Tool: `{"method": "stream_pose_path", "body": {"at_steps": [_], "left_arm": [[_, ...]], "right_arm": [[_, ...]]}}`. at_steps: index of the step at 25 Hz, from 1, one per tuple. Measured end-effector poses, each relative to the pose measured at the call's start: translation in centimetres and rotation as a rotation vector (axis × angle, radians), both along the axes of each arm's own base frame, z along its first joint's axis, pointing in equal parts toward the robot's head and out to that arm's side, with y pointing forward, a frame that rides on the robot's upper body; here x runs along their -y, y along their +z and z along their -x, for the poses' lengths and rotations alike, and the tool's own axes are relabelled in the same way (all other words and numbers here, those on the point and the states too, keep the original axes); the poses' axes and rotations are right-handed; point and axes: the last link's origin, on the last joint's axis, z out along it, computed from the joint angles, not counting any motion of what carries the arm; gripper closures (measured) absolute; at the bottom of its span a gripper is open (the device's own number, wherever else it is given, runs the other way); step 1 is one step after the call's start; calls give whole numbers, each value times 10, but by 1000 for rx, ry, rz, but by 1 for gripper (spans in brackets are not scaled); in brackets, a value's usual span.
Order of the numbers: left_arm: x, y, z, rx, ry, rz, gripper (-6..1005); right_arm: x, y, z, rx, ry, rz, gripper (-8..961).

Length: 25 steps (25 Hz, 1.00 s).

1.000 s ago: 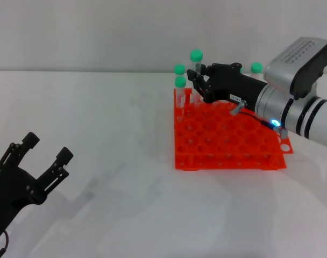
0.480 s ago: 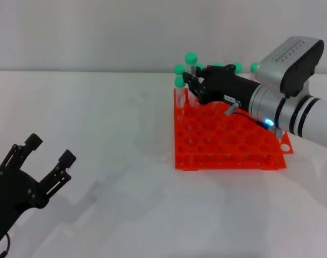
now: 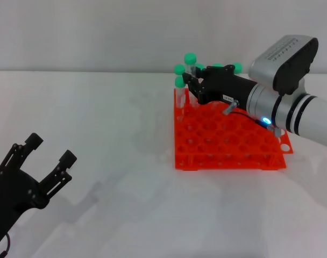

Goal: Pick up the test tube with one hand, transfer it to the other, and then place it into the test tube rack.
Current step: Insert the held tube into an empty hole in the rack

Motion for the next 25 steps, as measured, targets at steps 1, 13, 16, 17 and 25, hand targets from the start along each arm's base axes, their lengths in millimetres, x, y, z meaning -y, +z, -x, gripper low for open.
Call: {"method": "stream_pose_path", "body": {"at_steps": [1,13,16,17,25], "left_arm": [[0,0,0,-1,0,0,107],[-2,0,-1,-1,-7,1,107],[-3,0,-2,-1,-9,1,107],[-3,0,-2,-1,-10,1,107],[-3,-1,-3,-1,-12,3,106]], "right_arm": [[0,0,0,3,-1,0,759],[-1,0,-7,24,-22,-7,759],[-1,1,-9,18,-27,-11,759],[-1,1,-9,17,-28,-12,759],[-1,0,-13,35,-36,-9,758]]}}
